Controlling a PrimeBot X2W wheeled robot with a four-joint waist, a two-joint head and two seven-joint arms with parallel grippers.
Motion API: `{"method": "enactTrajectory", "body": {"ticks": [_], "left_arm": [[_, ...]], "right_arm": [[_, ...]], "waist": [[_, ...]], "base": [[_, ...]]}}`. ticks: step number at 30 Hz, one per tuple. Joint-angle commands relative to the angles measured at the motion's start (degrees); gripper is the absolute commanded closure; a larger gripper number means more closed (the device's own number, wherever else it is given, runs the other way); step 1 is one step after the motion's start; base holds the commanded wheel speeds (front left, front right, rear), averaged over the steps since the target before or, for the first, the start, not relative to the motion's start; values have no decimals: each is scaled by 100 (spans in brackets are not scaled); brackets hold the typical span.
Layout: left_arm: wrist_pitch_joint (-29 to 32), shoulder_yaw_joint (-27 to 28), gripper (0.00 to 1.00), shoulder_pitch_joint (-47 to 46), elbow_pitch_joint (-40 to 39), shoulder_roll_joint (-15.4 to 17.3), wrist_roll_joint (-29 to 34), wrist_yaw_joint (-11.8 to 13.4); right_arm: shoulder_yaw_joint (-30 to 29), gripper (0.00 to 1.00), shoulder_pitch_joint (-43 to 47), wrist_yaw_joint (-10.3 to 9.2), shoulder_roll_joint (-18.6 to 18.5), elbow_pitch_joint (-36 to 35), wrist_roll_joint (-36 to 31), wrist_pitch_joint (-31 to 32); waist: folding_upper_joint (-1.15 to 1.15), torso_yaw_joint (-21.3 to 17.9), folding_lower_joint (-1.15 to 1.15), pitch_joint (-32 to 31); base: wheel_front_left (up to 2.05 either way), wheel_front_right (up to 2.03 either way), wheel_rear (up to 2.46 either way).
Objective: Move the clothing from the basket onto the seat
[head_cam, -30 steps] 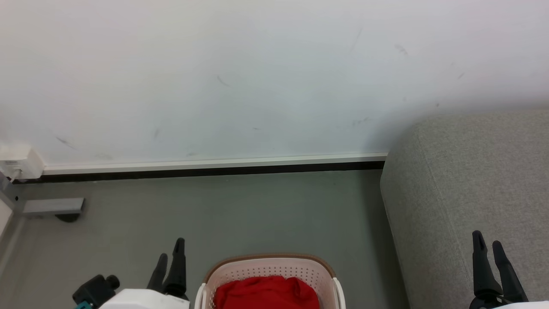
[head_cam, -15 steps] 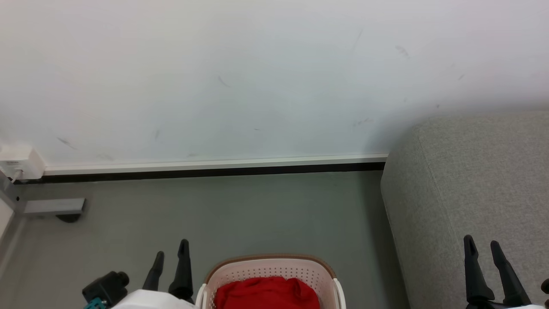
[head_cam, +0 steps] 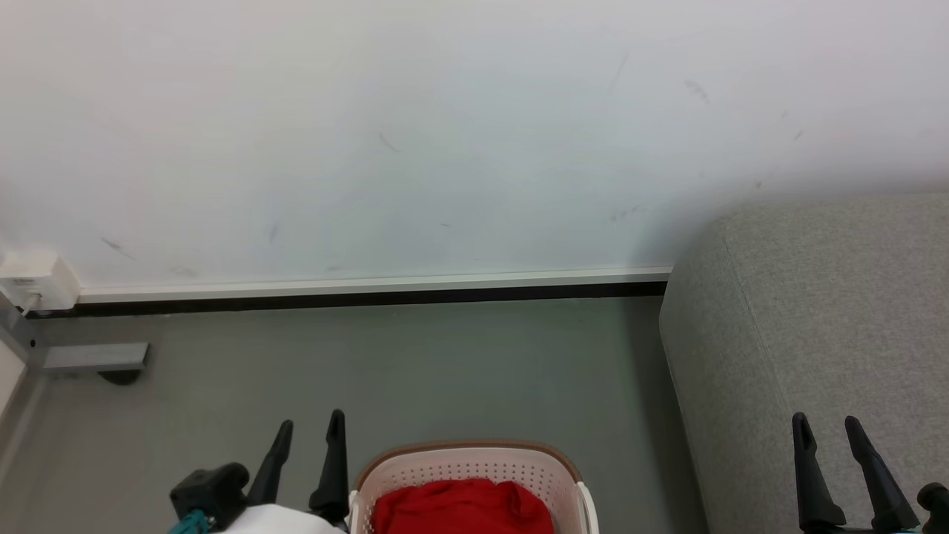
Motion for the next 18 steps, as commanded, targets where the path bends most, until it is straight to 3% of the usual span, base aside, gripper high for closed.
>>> {"method": "enactTrajectory", "body": {"ticks": [1, 18], "left_arm": [[-79, -17, 0, 37, -82, 83, 227, -24], [-283, -122, 0, 134, -37, 171, 1159, -137]], "right_arm": [[-22, 0, 28, -8, -70, -6, -204, -69], [-172, 0, 157, -9, -12, 132, -979, -271]], "waist": [[0, 3, 0, -2], [0, 13, 0, -11]], "base": [[0, 0, 0], [0, 0, 0]]}}
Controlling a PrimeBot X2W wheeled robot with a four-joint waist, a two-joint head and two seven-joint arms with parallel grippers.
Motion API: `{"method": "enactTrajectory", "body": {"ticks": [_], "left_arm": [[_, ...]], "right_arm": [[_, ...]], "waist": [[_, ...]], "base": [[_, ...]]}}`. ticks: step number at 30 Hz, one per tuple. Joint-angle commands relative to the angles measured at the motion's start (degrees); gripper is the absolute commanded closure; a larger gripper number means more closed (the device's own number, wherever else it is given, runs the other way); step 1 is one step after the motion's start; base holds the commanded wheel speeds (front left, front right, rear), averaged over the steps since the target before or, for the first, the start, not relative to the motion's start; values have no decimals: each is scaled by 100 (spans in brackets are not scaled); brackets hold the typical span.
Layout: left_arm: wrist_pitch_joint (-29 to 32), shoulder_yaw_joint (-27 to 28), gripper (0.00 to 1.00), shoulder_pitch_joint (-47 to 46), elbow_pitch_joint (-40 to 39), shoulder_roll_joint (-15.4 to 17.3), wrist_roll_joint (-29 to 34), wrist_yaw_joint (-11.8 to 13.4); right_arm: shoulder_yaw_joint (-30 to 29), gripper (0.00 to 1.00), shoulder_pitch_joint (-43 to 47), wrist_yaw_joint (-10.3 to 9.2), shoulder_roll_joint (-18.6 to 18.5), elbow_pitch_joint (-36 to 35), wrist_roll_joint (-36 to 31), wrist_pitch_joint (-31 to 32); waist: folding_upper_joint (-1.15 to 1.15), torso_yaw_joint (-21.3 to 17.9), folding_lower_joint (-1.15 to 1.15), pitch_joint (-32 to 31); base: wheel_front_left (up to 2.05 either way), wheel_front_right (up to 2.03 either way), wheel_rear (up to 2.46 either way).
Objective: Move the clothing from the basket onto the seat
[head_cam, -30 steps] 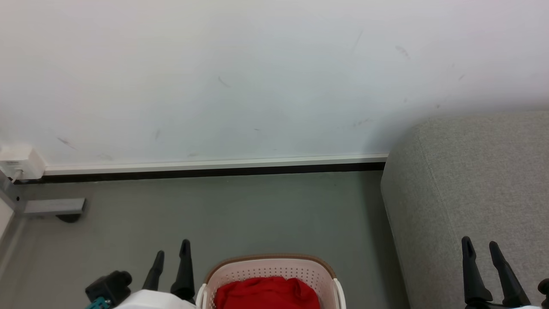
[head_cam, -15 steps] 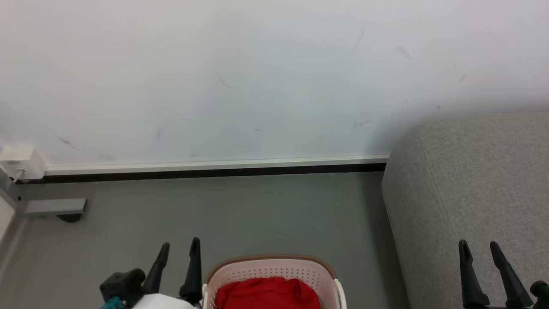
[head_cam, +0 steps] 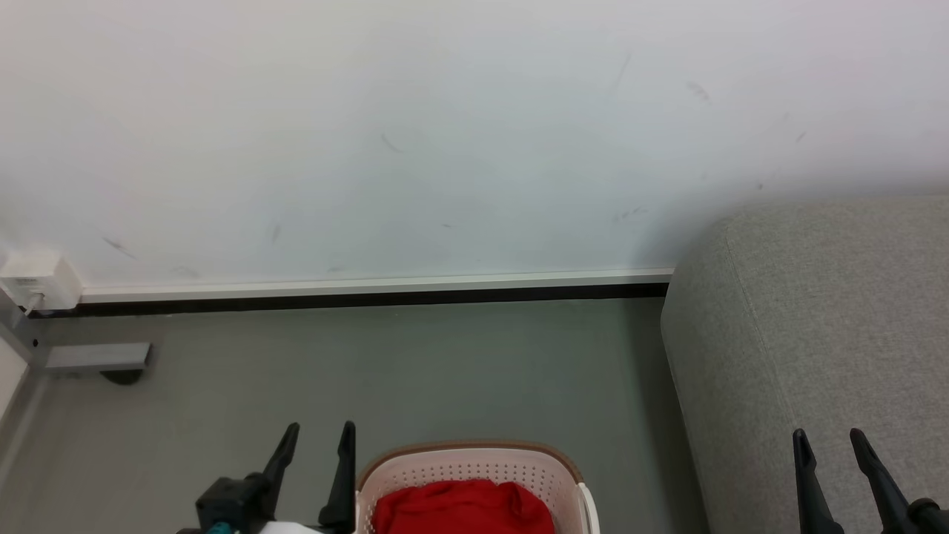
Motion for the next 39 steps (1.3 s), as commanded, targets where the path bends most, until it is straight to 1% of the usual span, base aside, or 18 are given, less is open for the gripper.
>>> {"method": "enactTrajectory", "body": {"ticks": [1, 5, 14, 21, 28, 31, 39], "left_arm": [[-60, -2, 0, 11, -15, 49, 153, -15], [-110, -39, 0, 20, 4, 64, 345, 0], [-214, -67, 0, 48, 47, 59, 744, 78], [-275, -73, 0, 86, 115, 58, 1016, 57], [-350, -9, 0, 119, 242, 8, 1132, -94], [-338, 71, 0, 145, 315, -31, 974, -210], [-338, 286, 0, 116, 412, -85, 844, -324]], "right_arm": [[-23, 0, 53, -9, -30, -15, -114, -43], [-37, 0, 72, -10, -28, -6, -308, -91], [-87, 0, 108, -10, 36, 60, -522, -190], [-114, 0, 119, -11, 55, 86, -700, -265], [-159, 0, 165, -12, 75, 156, -876, -342], [-191, 0, 166, -12, 88, 191, -818, -332], [-160, 0, 141, -12, 51, 361, -675, -325]], "waist": [[0, -3, 0, -1], [0, 1, 0, 4], [0, 28, 0, 10], [0, 37, 0, 18], [0, 38, 0, 11], [0, 35, 0, 7], [0, 24, 0, 3]], "base": [[0, 0, 0], [0, 0, 0], [0, 0, 0], [0, 0, 0], [0, 0, 0], [0, 0, 0], [0, 0, 0]]}}
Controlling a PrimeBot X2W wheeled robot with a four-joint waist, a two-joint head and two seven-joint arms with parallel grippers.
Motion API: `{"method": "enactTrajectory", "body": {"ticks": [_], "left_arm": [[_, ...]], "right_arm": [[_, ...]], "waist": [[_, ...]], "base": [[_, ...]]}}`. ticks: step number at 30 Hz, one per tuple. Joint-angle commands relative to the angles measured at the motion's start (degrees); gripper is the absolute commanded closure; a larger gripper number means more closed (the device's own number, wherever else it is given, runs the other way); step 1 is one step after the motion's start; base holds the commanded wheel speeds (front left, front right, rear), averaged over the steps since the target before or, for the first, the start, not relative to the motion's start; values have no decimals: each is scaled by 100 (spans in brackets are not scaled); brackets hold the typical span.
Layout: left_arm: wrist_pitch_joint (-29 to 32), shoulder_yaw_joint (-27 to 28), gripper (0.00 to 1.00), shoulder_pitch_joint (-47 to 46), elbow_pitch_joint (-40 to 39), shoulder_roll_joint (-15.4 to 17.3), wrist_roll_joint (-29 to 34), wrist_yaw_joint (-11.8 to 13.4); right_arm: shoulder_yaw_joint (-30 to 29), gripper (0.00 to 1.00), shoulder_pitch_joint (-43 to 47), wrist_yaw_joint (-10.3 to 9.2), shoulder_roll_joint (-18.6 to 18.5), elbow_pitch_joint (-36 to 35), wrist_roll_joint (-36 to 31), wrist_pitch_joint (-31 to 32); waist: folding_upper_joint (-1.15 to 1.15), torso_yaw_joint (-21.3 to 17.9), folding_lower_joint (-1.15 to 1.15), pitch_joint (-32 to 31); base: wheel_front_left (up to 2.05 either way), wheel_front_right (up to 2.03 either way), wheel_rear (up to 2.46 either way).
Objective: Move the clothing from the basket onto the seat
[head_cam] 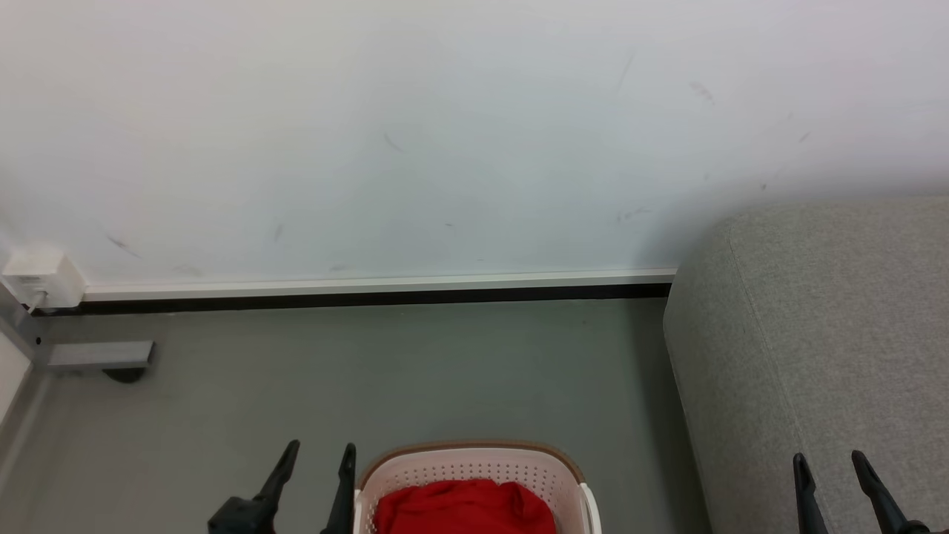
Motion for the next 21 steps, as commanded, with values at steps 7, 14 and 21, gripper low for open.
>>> {"method": "enactTrajectory", "body": {"ticks": [7, 14, 21], "left_arm": [[-6, 92, 0, -11, 52, 0, 21, -57], [-6, 101, 0, 25, 88, -10, 50, -84], [-6, 77, 0, 32, 90, -14, 6, -57]], "right_arm": [[59, 0, 4, -12, -64, 134, 119, -2], [82, 0, 7, -12, -74, 147, 134, -2], [79, 0, -4, -12, -63, 132, 135, -2]], "waist": [[0, -1, 0, -20], [0, -6, 0, -33], [0, -8, 0, -26]], "base": [[0, 0, 0], [0, 0, 0], [0, 0, 0]]}}
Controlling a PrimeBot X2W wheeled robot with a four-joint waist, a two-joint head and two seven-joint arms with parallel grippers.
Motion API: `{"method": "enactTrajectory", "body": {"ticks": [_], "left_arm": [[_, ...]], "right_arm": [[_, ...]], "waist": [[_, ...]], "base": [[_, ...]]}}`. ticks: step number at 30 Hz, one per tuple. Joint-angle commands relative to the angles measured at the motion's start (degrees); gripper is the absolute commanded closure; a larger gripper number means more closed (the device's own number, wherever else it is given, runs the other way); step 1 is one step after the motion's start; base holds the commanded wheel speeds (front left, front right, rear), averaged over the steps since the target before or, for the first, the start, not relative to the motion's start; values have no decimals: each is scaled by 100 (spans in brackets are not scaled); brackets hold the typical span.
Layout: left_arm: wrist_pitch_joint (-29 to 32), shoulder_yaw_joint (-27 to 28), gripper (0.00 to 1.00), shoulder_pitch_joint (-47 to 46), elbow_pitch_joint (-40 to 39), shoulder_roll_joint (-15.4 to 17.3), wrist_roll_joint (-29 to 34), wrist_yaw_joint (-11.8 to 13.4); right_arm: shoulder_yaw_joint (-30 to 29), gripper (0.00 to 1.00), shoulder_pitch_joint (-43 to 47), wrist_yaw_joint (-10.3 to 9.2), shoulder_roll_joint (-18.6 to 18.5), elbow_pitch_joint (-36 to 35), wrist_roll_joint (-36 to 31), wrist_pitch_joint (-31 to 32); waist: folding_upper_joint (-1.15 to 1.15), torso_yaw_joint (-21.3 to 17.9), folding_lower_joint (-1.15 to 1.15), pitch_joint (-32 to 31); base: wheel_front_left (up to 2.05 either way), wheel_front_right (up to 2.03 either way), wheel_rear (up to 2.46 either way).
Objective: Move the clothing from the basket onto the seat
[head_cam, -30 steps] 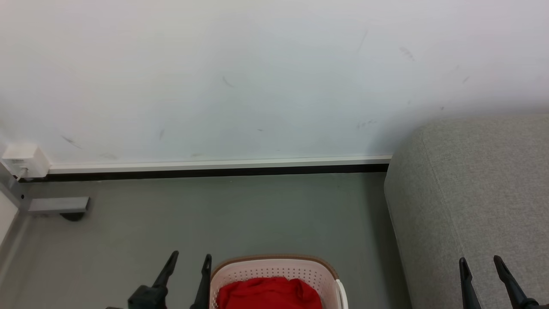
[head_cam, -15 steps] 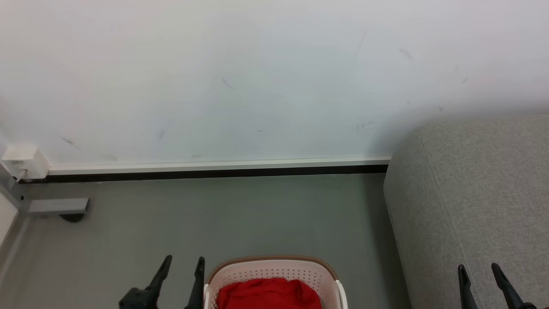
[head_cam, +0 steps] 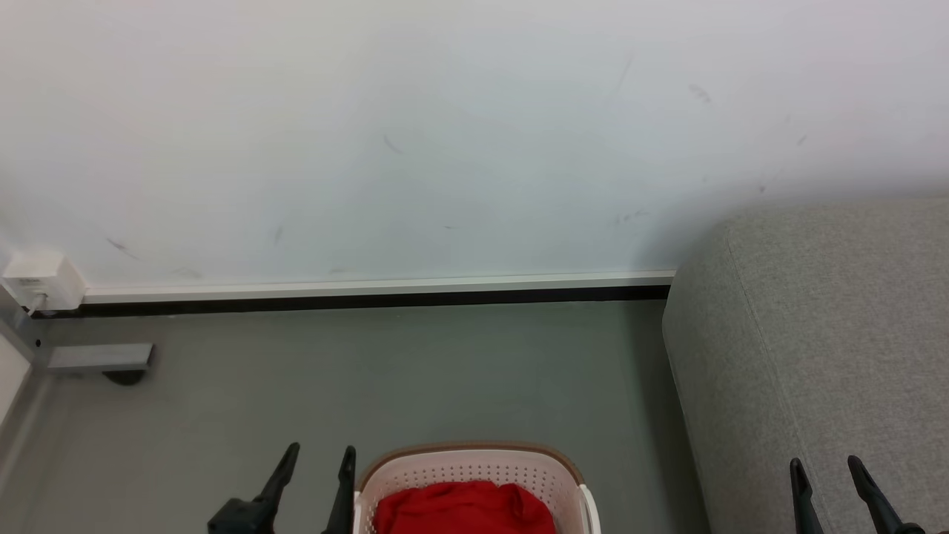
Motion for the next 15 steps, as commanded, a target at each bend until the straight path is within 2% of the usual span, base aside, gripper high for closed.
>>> {"method": "enactTrajectory", "body": {"ticks": [1, 15], "left_arm": [[-6, -4, 0, 39, 23, 15, -19, 20], [-5, -389, 0, -335, 425, 17, 68, -48]], "right_arm": [[6, 0, 1, -12, -22, -2, 59, -2], [83, 0, -182, -12, -16, -148, 32, -2]], "waist": [[0, -2, 0, 3], [0, -160, 0, 340]], "base": [[0, 0, 0], [0, 0, 0]]}}
